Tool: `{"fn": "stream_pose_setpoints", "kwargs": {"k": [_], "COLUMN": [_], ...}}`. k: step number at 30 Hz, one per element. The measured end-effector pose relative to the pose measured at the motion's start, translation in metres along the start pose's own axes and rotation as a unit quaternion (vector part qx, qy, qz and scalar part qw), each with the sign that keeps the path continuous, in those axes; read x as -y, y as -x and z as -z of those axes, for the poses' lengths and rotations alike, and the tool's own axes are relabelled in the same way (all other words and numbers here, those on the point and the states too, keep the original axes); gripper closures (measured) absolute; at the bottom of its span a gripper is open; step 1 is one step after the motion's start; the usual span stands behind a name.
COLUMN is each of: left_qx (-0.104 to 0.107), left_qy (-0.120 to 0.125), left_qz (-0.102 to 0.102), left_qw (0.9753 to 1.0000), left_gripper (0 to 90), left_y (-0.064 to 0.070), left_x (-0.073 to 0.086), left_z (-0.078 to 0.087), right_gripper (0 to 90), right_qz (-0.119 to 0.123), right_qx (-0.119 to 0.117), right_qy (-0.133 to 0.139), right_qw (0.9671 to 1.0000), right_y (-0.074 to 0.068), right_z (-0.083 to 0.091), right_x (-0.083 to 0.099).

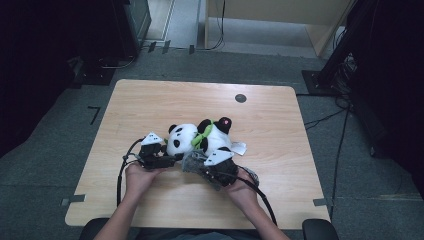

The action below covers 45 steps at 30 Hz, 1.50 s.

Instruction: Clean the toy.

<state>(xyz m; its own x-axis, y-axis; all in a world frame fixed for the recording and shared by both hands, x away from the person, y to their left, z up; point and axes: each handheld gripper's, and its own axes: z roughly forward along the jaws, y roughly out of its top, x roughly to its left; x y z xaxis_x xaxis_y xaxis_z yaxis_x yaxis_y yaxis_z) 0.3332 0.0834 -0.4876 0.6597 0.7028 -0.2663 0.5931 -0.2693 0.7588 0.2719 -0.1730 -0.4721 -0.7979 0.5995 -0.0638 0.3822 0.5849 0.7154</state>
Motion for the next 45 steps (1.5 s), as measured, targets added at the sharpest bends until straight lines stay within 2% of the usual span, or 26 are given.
{"fn": "stream_pose_setpoints", "kwargs": {"k": [4, 6, 15, 20, 22, 32, 37, 41, 45], "left_qx": [-0.002, -0.001, -0.003, -0.001, -0.001, -0.002, -0.005, -0.006, -0.006], "left_qy": [0.000, -0.001, -0.002, 0.000, 0.000, 0.000, -0.001, -0.001, 0.000], "left_qz": [-0.001, -0.001, -0.009, -0.006, -0.004, -0.002, -0.003, -0.004, -0.006], "left_qw": [1.0000, 1.0000, 1.0000, 1.0000, 1.0000, 1.0000, 1.0000, 1.0000, 1.0000], "left_gripper": [34.7, 35.0, 35.4, 35.4, 35.4, 35.4, 35.4, 35.7, 36.6], "left_y": [0.001, 0.000, 0.001, 0.000, 0.000, 0.000, 0.001, 0.002, 0.002], "left_x": [0.000, 0.000, 0.000, 0.000, 0.000, 0.000, 0.000, -0.001, -0.001], "left_z": [0.000, 0.000, 0.000, 0.000, 0.000, 0.000, 0.000, 0.000, 0.000], "right_gripper": [77.8, 77.7, 77.5, 77.5, 77.5, 77.6, 77.6, 77.5, 77.5], "right_qz": [0.014, 0.010, -0.026, -0.037, -0.043, -0.032, 0.000, 0.011, 0.006], "right_qx": [0.010, 0.012, 0.002, -0.001, -0.005, -0.019, -0.045, -0.061, -0.066], "right_qy": [-0.009, -0.015, -0.016, -0.017, -0.018, -0.016, -0.001, 0.011, 0.026], "right_qw": [0.9998, 0.9998, 0.9995, 0.9992, 0.9989, 0.9992, 0.9990, 0.9980, 0.9975], "right_y": [0.002, 0.007, 0.027, 0.031, 0.032, 0.024, 0.008, 0.000, 0.003], "right_z": [0.006, 0.014, 0.031, 0.038, 0.039, 0.040, 0.039, 0.039, 0.046], "right_x": [0.010, 0.019, 0.036, 0.038, 0.037, 0.031, 0.017, 0.005, -0.007]}}
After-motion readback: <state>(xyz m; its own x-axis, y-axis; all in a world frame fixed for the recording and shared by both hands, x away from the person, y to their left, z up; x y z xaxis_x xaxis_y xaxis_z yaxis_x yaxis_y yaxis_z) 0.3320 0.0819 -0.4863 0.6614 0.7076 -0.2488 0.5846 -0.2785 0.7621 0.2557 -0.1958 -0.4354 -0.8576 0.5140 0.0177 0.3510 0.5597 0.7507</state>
